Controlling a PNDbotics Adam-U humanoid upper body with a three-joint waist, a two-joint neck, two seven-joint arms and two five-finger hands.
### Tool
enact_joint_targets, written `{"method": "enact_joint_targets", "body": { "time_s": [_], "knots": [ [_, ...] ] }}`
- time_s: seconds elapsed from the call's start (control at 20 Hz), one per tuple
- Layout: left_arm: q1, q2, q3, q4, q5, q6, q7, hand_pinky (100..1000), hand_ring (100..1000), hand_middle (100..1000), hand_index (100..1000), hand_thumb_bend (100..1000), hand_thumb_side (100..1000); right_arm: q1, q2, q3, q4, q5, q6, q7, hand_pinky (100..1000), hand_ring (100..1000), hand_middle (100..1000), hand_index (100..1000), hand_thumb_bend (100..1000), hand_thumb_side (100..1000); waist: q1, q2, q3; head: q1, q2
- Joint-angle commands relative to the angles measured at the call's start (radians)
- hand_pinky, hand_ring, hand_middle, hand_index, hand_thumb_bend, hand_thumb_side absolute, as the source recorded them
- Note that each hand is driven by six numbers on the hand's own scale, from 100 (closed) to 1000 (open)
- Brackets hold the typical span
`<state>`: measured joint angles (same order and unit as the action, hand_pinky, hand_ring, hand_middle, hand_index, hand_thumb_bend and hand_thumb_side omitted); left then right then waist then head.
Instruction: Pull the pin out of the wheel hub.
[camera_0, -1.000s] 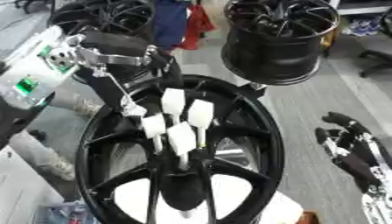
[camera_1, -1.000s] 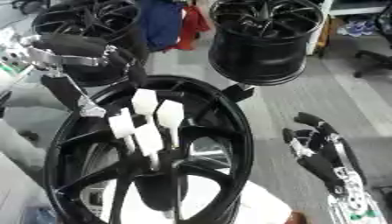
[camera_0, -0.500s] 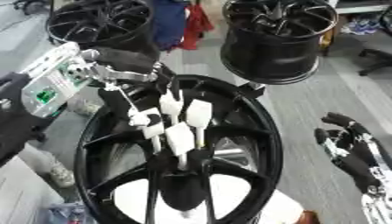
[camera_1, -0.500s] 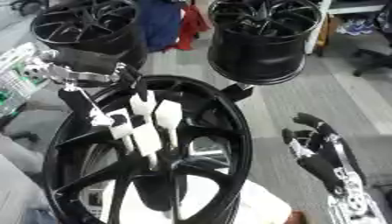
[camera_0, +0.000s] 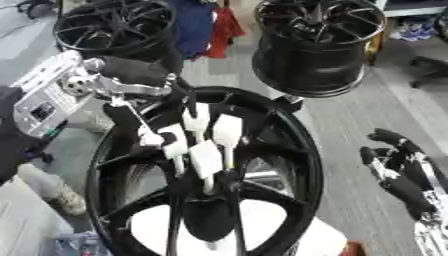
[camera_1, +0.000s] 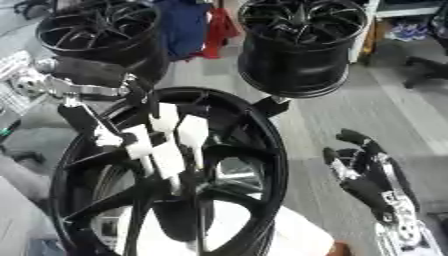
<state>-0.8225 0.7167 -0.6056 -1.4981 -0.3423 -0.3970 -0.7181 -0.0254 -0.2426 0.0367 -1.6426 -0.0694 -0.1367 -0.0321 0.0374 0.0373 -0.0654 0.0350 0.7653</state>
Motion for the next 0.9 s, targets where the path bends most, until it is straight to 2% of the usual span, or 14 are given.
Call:
{"method": "enact_joint_targets", "body": {
  "time_s": [0.05,0.55,0.9],
  "knots": [
    [-0.001,0.047,0.022,-0.022,0.013,-0.183,-0.189,589,669,749,808,243,313,-0.008,-0.019,-0.007,-0.01,0.002,-0.001,-0.003,631,647,771,826,365,300,-0.002,-0.011,0.003,-0.004,0.005],
    [0.013,0.062,0.003,-0.061,0.055,-0.176,-0.189,584,667,757,821,252,318,-0.008,-0.019,-0.007,-0.011,0.002,0.0,-0.003,631,647,771,826,366,300,-0.007,-0.01,0.004,-0.002,0.005],
    [0.02,0.063,-0.026,-0.056,0.025,-0.188,-0.189,605,700,777,840,254,313,-0.008,-0.019,-0.006,-0.01,0.002,0.0,-0.002,631,646,770,826,366,300,-0.006,-0.011,0.002,0.0,0.005]
  ]
}}
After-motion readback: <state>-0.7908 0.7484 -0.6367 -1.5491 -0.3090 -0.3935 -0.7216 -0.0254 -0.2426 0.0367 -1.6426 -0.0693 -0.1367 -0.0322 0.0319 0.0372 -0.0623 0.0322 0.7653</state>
